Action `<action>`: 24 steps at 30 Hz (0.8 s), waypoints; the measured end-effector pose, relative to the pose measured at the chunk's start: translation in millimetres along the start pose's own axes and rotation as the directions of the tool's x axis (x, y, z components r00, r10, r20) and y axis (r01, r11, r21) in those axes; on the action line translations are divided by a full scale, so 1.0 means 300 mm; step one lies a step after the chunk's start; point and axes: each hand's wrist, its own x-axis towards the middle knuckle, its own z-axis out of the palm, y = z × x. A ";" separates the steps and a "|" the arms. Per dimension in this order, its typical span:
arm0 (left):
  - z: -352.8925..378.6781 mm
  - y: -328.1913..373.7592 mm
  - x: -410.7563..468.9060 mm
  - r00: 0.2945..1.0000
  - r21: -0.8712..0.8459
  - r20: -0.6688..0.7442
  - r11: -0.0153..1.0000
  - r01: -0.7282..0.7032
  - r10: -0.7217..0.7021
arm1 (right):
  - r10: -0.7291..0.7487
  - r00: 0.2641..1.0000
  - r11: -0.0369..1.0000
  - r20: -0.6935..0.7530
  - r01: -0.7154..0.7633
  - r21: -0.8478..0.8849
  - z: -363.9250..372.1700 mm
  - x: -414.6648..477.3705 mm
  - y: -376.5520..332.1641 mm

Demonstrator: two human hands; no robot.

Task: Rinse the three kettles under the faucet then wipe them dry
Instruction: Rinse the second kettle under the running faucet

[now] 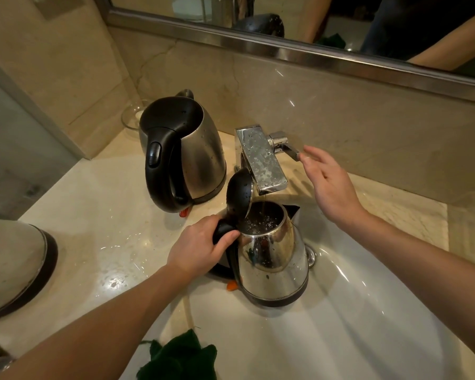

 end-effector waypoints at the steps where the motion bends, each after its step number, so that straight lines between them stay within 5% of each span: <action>1: 0.001 0.000 0.000 1.000 0.003 -0.003 1.000 0.001 -0.001 | -0.012 1.000 1.000 0.008 0.012 -0.017 0.003 -0.004 -0.004; 8: 0.003 -0.006 0.001 1.000 0.012 -0.008 1.000 -0.012 0.012 | -0.003 0.998 0.999 0.066 0.006 -0.049 0.005 -0.040 0.004; 12: 0.011 -0.023 0.002 0.999 0.003 -0.017 0.999 -0.033 0.033 | 0.160 0.987 0.978 -0.002 -0.158 0.138 0.037 -0.121 0.026; 17: 0.018 -0.029 0.004 1.000 0.016 -0.002 1.000 -0.017 0.017 | 0.413 0.904 0.850 0.113 -0.427 0.307 0.080 -0.204 0.077; 24: 0.010 -0.020 0.001 0.999 -0.001 -0.010 0.999 -0.036 0.036 | 0.534 0.802 0.674 0.268 -0.594 0.439 0.125 -0.245 0.063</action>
